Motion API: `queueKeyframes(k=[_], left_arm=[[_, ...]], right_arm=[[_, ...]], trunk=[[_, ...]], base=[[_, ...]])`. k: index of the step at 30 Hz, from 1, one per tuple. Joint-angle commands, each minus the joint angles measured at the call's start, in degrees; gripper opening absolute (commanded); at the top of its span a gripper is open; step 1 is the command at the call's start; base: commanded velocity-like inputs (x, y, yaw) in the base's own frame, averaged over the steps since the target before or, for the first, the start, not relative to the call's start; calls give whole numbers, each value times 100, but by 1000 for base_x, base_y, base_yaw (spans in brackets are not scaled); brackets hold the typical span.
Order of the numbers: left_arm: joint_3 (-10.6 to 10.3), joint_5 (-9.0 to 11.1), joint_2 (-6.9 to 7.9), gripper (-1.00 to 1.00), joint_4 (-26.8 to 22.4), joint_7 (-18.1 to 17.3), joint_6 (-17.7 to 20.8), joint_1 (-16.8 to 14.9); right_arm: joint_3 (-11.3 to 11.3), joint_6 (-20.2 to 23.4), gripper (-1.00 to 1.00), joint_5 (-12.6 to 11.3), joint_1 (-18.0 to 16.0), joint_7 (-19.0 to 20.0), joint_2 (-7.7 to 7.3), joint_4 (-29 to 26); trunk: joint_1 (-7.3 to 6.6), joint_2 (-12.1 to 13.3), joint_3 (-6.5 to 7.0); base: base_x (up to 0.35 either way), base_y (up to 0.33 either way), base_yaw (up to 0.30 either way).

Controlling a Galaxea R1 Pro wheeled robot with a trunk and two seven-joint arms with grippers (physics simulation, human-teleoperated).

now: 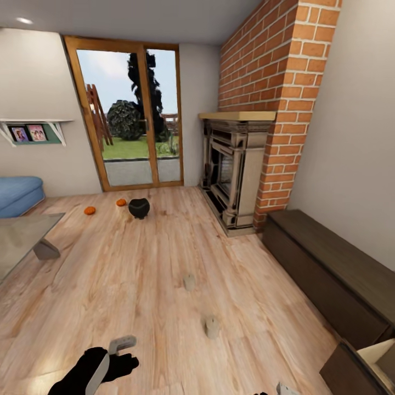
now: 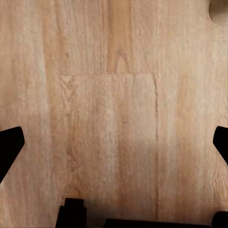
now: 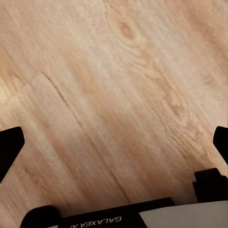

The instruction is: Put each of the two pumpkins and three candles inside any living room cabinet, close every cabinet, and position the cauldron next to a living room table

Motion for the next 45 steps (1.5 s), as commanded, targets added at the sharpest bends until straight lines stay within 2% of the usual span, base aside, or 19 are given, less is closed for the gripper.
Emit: queueKeyframes(k=[1, 11, 24, 45], left_arm=[[20, 10, -3, 100, -6, -18, 18, -1], [20, 10, 4, 100, -6, -18, -25, -5], [19, 19, 4, 100, -6, -18, -26, -3], [20, 19, 12, 100, -6, -18, -30, 0]], right_arm=[[32, 18, 100, -28, -2, -16, -7, -11], [30, 24, 100, -30, -2, -16, -14, -11], [30, 25, 100, -30, -2, 23, -15, -19], [29, 18, 100, -38, -2, 34, -22, -28]], trunk=[[3, -3, -6], [3, -3, -6], [3, -3, -42], [3, -3, -182]], base=[[270, 151, 292], [278, 28, 292], [47, 70, 277], [177, 109, 168]])
